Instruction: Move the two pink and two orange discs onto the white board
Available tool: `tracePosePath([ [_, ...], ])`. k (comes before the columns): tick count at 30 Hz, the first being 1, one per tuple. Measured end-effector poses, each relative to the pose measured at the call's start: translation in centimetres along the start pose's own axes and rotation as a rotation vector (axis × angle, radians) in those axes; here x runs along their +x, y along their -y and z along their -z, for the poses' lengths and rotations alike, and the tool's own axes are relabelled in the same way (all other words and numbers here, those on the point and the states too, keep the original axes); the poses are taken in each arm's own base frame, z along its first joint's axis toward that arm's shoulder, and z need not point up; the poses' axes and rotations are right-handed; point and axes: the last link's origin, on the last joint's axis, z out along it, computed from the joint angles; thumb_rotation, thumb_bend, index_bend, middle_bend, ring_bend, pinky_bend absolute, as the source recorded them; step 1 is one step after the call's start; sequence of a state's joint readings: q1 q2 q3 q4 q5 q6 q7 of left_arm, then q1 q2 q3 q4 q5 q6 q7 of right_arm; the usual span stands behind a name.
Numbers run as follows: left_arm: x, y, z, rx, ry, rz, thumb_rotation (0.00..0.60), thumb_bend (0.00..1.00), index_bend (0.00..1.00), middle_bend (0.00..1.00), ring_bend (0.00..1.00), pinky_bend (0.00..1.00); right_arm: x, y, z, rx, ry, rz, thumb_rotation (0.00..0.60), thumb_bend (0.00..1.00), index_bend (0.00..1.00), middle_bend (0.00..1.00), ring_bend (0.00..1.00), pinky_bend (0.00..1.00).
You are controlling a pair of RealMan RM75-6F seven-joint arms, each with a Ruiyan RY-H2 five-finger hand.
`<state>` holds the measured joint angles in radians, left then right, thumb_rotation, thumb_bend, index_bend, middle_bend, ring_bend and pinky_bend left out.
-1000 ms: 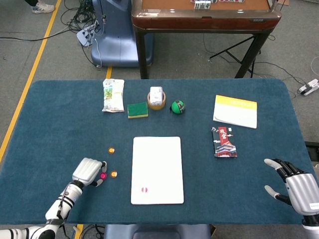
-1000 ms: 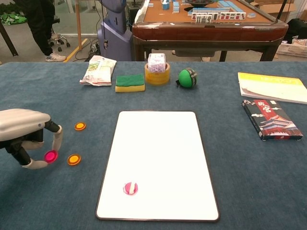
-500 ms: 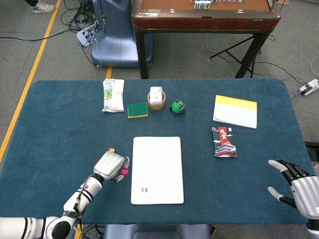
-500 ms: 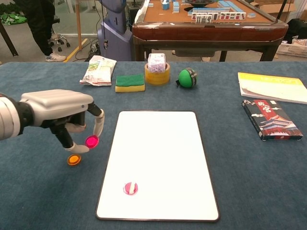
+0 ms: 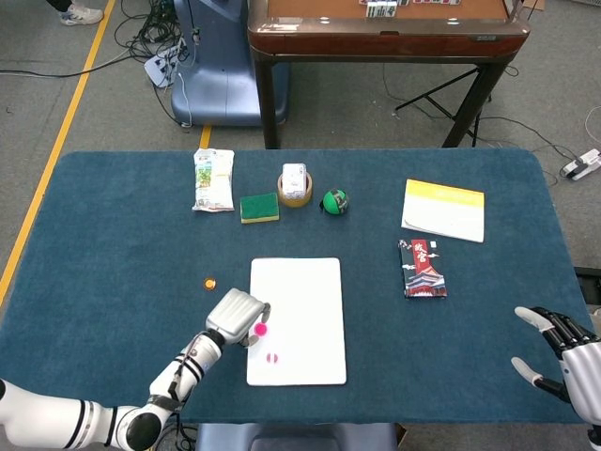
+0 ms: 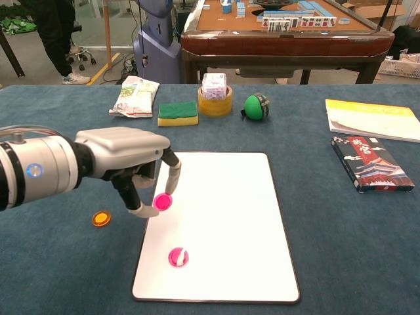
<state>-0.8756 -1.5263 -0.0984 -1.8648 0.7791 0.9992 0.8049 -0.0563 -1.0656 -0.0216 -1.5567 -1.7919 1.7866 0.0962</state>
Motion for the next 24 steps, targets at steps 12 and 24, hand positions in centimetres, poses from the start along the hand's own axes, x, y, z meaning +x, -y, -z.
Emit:
tracePosePath([
  [12,-0.1,-0.6,-0.1,0.0,0.011,-0.003,0.6,0.27,0.41,1.0,1.0,1.0,0.0,0.0,0.0,0.001,0.003,0.001,0.6,0.0,0.26,0.31,0.34,0.63],
  [24,-1.0,1.6,1.6,0.057,0.015,-0.023,0.6,0.27,0.5,1.0,1.0,1.0,-0.2,0.0,-0.1,0.0,0.011,0.003,0.6,0.0,0.26,0.31,0.34,0.63],
])
